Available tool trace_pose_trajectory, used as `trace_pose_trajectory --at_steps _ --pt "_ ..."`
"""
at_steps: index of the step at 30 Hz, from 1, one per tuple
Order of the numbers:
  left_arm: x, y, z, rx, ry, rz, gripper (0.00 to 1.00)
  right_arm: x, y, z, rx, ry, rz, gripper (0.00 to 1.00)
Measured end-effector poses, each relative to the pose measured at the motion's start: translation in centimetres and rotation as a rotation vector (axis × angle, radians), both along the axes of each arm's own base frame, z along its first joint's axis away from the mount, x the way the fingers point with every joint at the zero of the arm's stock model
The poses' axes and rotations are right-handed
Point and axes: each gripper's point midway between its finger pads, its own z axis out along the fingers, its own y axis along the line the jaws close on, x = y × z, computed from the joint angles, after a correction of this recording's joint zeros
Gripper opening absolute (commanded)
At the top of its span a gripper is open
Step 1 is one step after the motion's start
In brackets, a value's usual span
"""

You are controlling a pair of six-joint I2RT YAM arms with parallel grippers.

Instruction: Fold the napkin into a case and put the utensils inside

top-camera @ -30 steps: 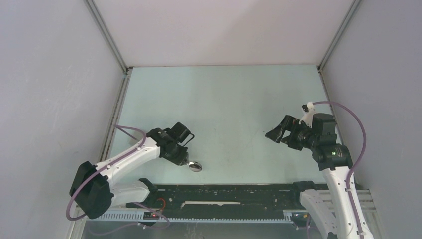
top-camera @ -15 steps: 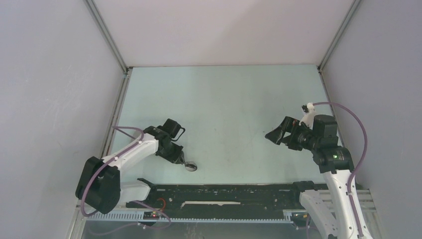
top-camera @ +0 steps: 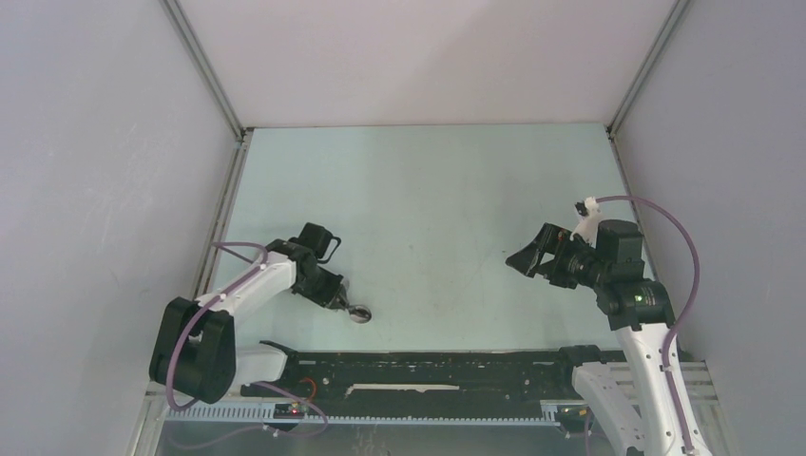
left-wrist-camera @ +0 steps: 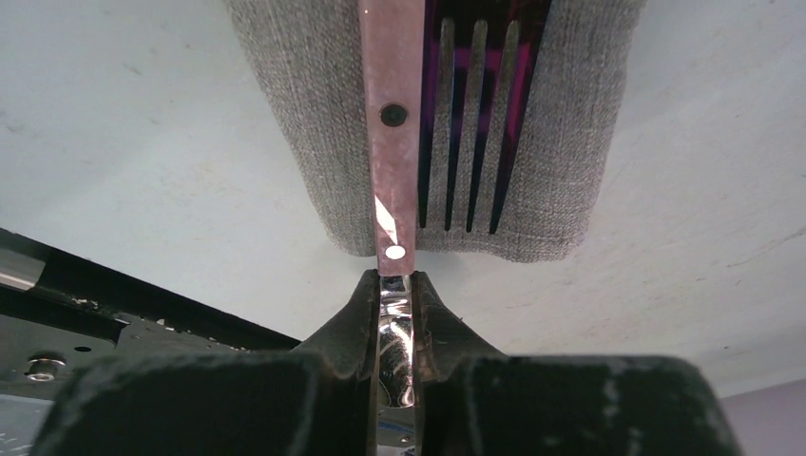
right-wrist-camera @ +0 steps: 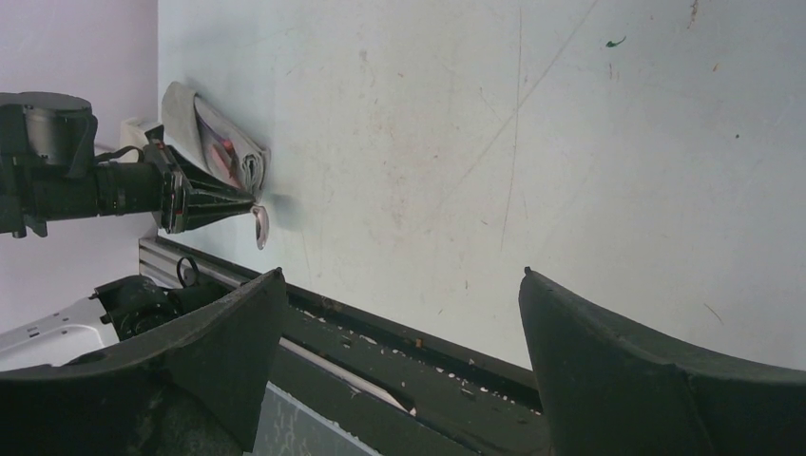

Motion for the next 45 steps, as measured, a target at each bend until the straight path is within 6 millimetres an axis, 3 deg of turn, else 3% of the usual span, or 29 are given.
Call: trace_pose_trajectory --at_steps 19,26,38,45 --pt "0.0 3.6 0.4 -0.024 0.008 0.016 0.0 0.1 0.0 -0.2 0.0 0.01 0.0 0.98" --pt "1.0 5.3 1.5 -0.013 -0.01 0.028 0.0 0.1 0.0 -0.2 0.0 0.01 0.0 0.97" --pt "1.0 5.8 2.0 -0.012 -0.028 0.016 0.0 0.1 0.0 -0.2 0.0 0.01 0.0 0.97" --pt "1.0 6.6 0.9 -0.008 0.02 0.024 0.0 0.1 0.0 -0.1 -0.001 0.007 -0.001 0.97"
